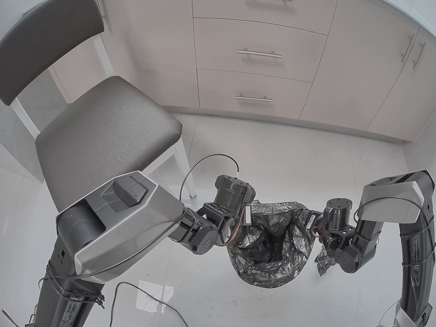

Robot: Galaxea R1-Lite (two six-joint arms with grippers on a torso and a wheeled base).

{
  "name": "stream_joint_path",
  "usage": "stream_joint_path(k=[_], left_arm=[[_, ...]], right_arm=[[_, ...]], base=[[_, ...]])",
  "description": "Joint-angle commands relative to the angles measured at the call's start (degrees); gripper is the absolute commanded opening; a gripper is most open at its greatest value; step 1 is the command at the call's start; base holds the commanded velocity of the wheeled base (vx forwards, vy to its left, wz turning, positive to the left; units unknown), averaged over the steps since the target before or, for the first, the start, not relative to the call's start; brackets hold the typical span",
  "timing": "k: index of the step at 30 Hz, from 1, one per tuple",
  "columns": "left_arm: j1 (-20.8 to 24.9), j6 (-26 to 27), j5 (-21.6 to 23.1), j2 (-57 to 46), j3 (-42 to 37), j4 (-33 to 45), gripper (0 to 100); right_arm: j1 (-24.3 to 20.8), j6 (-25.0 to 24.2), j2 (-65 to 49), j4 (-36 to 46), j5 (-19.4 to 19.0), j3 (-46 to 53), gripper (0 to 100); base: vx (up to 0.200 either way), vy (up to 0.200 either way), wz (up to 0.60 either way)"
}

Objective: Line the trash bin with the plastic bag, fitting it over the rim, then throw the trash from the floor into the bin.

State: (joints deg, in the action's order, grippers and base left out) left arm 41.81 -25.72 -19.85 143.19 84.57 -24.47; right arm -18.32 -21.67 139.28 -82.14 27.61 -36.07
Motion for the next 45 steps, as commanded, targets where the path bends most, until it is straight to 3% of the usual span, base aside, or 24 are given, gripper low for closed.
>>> stream_joint_path(k=[1, 12, 13, 35, 40, 45], left_arm=[[0.37, -0.12, -0.02, -0.1, -0.02, -0.05, 0], [0.73, -0.12, -0.1, -0.1, -0.02, 0.74, 0], [0.73, -0.03, -0.1, -0.1, -0.02, 0.74, 100], [0.73, -0.29, -0.1, -0.02, 0.34, 2.32, 100], [1.25, -1.17, -0.1, -0.37, 0.25, 2.41, 100], [1.52, -1.35, -0.1, -0.37, 0.16, 2.32, 100]], right_arm=[[0.04, 0.05, 0.47, -0.04, -0.01, 0.04, 100], [0.04, 0.05, 0.82, -0.04, -0.01, -0.23, 100], [0.04, -0.03, 0.82, -0.04, -0.01, -0.23, 100], [0.13, -0.12, 0.03, -3.2, -2.74, 1.97, 100], [-2.16, 0.41, -0.85, -6.19, -5.64, 5.75, 100], [-4.09, 1.28, -0.5, -7.86, -5.73, 6.8, 100]], base=[[0.0, 0.0, 0.0], [0.0, 0.0, 0.0], [0.0, 0.0, 0.0], [0.0, 0.0, 0.0], [0.0, 0.0, 0.0], [0.0, 0.0, 0.0]])
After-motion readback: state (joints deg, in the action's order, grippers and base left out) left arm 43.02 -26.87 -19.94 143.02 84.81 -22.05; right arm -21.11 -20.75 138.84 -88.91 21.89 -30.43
